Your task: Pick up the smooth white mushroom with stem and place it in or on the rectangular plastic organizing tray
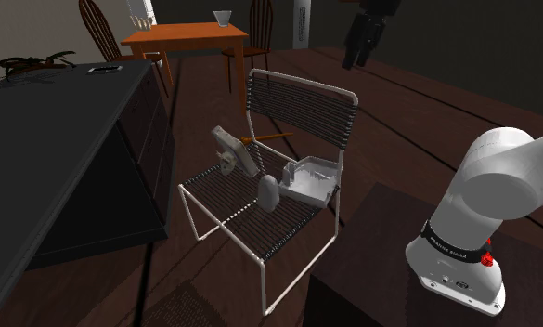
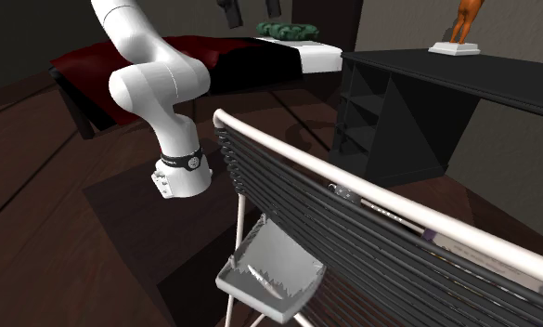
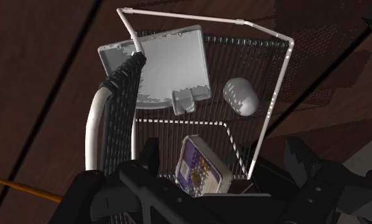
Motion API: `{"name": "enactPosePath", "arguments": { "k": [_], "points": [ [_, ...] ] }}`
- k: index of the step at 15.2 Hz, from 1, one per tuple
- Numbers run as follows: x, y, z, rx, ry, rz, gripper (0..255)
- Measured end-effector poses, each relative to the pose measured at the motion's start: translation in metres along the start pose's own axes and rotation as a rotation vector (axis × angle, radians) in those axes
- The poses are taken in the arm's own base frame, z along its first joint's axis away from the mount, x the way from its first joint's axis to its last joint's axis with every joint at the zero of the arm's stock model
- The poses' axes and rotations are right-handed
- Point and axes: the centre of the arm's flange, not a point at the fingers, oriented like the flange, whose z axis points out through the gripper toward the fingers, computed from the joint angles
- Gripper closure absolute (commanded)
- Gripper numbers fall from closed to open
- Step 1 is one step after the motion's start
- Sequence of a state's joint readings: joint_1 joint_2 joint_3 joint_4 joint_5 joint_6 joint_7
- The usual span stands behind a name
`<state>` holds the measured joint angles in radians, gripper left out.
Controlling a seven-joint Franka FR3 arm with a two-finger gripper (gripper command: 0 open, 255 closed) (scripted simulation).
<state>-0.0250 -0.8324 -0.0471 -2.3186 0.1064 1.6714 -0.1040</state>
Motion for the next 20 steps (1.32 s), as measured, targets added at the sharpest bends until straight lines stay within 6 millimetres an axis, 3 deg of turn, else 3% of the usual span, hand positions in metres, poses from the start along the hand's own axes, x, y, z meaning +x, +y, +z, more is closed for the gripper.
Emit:
{"name": "enactPosePath", "arguments": {
  "k": [3,20],
  "points": [
    [0.003,-0.005,0.015,0.001,0.002,0.001,0],
    [0.039,-0.058,0.224,0.02,0.048,0.009,0]
  ]
}}
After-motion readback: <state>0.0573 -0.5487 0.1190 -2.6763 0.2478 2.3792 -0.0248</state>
